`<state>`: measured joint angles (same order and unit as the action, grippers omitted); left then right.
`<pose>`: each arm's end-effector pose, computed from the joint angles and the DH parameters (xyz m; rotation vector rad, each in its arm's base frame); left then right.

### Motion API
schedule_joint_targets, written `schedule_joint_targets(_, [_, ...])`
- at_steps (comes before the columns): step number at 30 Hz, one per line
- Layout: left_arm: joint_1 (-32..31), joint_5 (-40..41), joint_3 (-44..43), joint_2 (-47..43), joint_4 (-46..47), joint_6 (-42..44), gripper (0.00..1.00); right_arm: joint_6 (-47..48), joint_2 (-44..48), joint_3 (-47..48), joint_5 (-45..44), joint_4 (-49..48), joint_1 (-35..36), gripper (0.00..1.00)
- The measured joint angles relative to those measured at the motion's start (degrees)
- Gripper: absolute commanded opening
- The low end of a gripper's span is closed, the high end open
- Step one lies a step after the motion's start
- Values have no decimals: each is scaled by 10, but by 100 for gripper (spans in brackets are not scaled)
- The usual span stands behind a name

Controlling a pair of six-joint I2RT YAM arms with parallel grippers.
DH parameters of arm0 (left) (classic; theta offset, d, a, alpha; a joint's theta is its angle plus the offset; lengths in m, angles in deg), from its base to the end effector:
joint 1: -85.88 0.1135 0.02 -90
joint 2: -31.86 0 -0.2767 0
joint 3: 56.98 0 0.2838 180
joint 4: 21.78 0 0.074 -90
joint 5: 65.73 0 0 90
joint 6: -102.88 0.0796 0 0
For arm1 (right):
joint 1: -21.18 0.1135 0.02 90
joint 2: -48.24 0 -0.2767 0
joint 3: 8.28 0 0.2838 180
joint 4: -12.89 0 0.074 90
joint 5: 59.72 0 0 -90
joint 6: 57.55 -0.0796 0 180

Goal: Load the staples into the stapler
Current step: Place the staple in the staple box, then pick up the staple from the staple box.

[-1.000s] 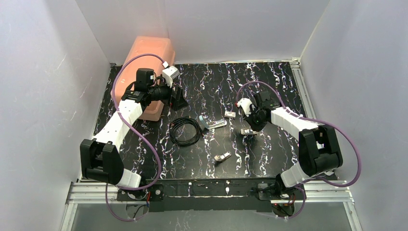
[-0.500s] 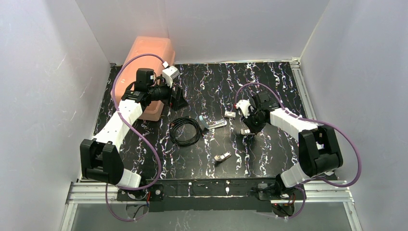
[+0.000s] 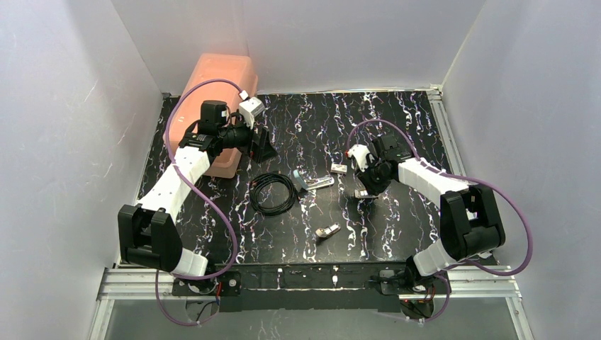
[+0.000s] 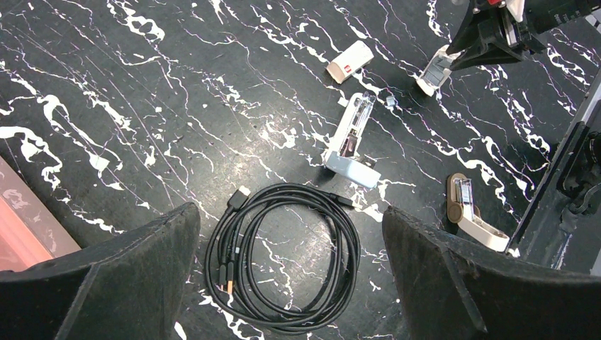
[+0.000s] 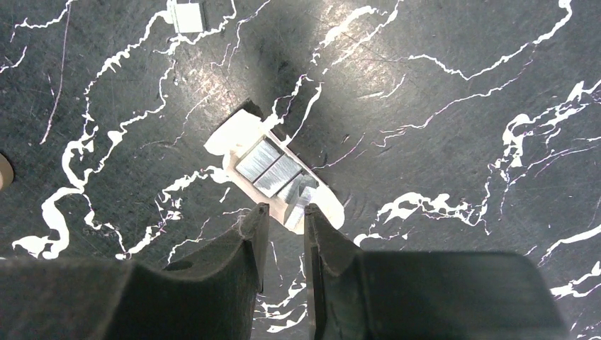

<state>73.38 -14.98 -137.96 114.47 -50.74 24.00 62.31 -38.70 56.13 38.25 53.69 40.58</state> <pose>0.3648 -0.1325 0.3108 0.8120 1.8847 -0.7308 0.3132 0.1220 0.1445 -1.1499 2.4025 0.1272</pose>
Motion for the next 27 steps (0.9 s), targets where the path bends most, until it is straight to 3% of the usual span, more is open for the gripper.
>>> schedule_joint_targets(27, [0, -2, 0, 0, 0, 2, 98, -13, -17, 6, 19, 5, -3, 32])
